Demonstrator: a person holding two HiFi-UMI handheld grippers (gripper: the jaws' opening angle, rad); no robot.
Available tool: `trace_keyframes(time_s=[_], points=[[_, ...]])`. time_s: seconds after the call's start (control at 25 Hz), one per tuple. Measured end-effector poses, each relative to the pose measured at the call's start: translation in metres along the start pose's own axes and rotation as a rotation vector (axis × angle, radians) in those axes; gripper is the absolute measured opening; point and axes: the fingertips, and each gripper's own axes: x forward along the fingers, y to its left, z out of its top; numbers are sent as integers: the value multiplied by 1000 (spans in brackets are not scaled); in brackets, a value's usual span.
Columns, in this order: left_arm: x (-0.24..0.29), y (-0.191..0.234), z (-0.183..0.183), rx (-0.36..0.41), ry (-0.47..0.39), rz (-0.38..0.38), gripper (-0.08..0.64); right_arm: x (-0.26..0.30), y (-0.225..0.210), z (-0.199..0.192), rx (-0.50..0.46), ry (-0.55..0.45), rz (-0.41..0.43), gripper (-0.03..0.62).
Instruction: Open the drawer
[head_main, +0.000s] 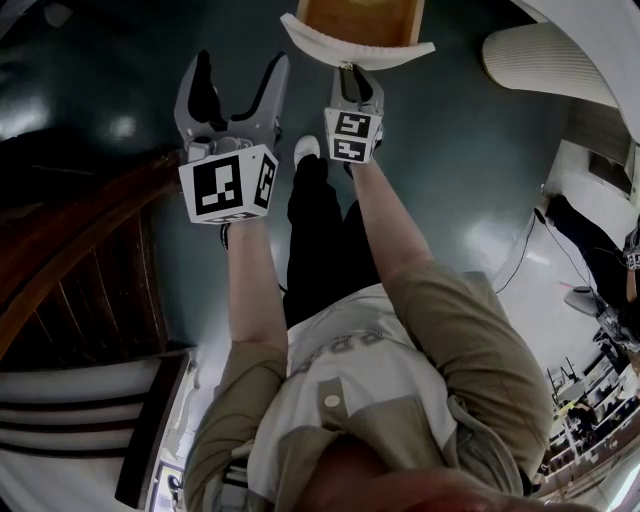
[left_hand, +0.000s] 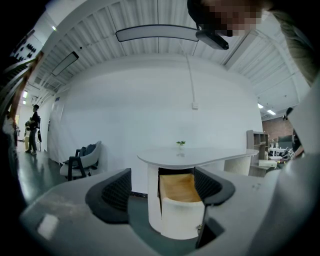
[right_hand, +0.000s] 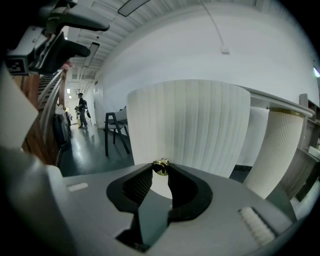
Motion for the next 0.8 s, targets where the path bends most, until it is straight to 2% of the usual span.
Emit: trace_keyframes(time_s=[0.68,0.8], points=[[-3,0,-3,17,11,-8,400,0,-1,0,-8,-3,-1,110],[-6,-1,3,17,10,-9,400,-7,-3,-1,-2,18,-2,148]])
